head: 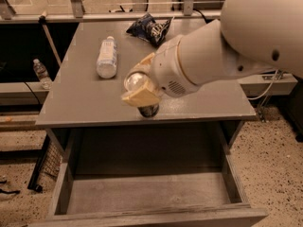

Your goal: Pick redbull can from top drawer and place on counter

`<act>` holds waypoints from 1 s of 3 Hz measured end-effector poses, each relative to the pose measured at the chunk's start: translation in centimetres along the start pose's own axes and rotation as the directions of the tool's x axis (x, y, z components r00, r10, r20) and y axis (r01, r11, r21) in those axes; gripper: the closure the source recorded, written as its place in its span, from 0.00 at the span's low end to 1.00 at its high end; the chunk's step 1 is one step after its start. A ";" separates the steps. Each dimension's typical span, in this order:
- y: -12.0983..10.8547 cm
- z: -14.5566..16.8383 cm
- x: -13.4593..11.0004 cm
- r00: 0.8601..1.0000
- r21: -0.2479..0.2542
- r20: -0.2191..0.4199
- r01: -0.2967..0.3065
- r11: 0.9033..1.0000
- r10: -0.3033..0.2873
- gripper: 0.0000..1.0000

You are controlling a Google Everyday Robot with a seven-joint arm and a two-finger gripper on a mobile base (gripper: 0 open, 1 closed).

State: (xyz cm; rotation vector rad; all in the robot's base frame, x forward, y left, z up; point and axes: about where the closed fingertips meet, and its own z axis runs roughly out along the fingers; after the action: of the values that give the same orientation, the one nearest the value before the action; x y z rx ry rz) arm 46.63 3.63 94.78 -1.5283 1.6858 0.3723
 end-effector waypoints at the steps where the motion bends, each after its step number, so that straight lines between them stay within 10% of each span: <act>1: -0.2 0.2 0.0 1.000 -0.001 0.003 -0.005 1.000 0.005 1.00; 3: -4.1 1.7 0.0 0.995 -0.007 0.020 -0.094 0.996 0.094 1.00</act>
Offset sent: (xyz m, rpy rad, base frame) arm 0.0368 0.0025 -0.0030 0.0603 0.0429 -0.0255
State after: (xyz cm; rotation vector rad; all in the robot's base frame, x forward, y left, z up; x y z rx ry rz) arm 51.07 3.85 94.90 -1.4485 1.7463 0.4411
